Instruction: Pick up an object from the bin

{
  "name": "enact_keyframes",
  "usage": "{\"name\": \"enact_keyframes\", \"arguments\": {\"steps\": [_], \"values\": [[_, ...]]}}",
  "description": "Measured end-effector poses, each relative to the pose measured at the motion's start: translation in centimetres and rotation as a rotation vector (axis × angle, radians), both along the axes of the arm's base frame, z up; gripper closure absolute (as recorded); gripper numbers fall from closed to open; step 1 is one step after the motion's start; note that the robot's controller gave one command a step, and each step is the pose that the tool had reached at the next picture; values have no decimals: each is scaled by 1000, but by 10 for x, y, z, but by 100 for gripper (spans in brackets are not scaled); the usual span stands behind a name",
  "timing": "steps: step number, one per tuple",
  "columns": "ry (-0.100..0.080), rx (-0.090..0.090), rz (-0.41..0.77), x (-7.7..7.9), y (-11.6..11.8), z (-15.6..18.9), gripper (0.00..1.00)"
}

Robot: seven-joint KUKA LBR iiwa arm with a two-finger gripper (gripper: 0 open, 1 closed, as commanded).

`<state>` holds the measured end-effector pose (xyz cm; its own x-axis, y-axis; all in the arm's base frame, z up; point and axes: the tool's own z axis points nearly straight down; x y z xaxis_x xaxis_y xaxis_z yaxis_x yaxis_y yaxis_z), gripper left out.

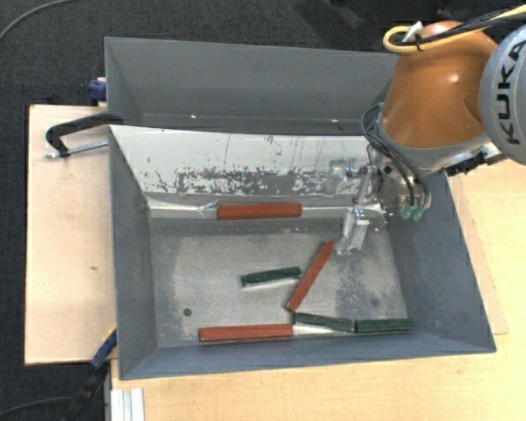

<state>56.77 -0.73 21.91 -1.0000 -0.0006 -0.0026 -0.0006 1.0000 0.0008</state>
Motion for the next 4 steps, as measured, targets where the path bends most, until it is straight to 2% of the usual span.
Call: {"name": "enact_keyframes", "arguments": {"steps": [1,2,3,4], "values": [[6,1,303,6,39,-149,0],[-5,-3,475,8,0,-131,0],[4,1,386,-51,27,-149,0],[-2,0,386,-48,26,-147,100]]}}
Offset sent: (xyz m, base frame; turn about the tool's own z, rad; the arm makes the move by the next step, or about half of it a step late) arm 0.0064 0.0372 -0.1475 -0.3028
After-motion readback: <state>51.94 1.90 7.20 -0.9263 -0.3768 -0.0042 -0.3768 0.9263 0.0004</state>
